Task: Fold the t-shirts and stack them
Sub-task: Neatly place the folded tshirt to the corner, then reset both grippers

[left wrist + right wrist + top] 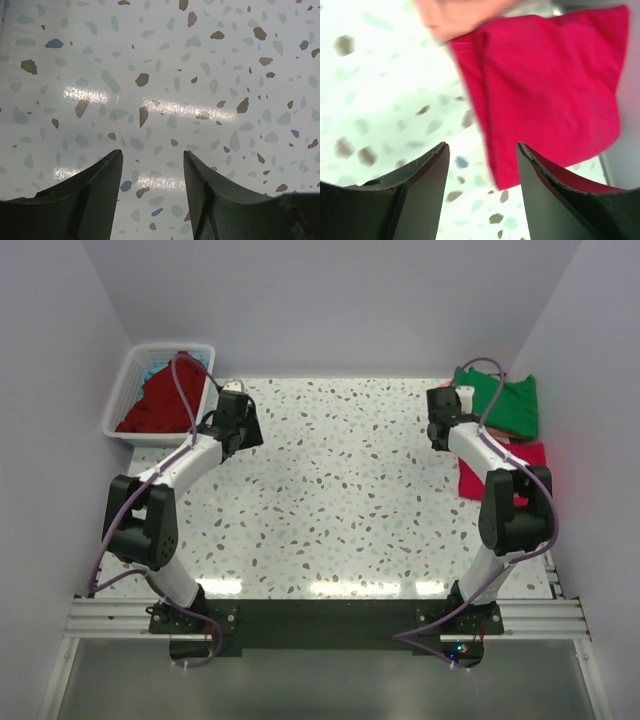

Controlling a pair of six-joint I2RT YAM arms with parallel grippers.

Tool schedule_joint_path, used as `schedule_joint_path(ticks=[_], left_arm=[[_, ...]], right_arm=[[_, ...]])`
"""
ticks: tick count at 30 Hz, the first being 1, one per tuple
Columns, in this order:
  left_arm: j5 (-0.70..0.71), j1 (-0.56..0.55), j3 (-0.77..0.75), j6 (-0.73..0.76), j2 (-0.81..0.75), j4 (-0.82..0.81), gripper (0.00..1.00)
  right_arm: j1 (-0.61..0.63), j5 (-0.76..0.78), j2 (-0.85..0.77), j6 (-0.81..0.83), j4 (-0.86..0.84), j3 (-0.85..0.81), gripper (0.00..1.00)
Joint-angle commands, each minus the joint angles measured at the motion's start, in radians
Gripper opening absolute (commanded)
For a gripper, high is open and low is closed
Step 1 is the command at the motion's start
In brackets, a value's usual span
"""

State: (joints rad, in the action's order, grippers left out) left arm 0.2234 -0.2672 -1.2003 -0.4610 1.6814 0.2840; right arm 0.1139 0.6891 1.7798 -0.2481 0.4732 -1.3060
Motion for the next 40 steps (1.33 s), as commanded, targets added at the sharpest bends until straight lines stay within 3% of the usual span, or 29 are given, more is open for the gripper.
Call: schedule_joint_path(ticks=[1, 10, 11, 15, 17, 26, 37, 39, 40], left_arm=[[-0.042, 0.010, -0.018, 0.041, -0.032, -0.051, 0.58], [-0.084, 0.010, 0.007, 0.071, -0.068, -0.089, 0.70], [-0.084, 0.008, 0.005, 0.073, -0.069, -0.089, 0.81], [-0.059, 0.006, -0.001, 0.081, -0.074, -0.082, 0.91], [-0.044, 0.002, -0.005, 0.085, -0.077, -0.071, 1.00], [0.010, -0.032, 0.001, 0.096, -0.091, -0.071, 1.00], [0.019, -0.070, -0.001, 0.096, -0.092, -0.054, 1.00], [0.022, -0.075, 0.001, 0.093, -0.095, -0.054, 1.00], [0.022, -0.075, -0.001, 0.091, -0.095, -0.055, 1.00]], right_arm=[[0.108, -0.120, -0.102, 0.024, -0.019, 0.004, 0.60], [0.262, -0.267, -0.166, -0.006, -0.025, -0.006, 0.62], [0.273, -0.278, -0.168, -0.014, -0.024, -0.007, 0.62], [0.328, -0.296, -0.178, -0.028, -0.027, -0.013, 0.63], [0.340, -0.309, -0.180, -0.036, -0.028, -0.015, 0.63], [0.441, -0.332, -0.158, -0.052, -0.025, -0.065, 0.64], [0.501, -0.339, -0.109, -0.036, 0.019, -0.131, 0.53], [0.500, -0.346, -0.106, -0.031, 0.025, -0.139, 0.55], [0.501, -0.347, -0.117, -0.031, 0.021, -0.134, 0.60]])
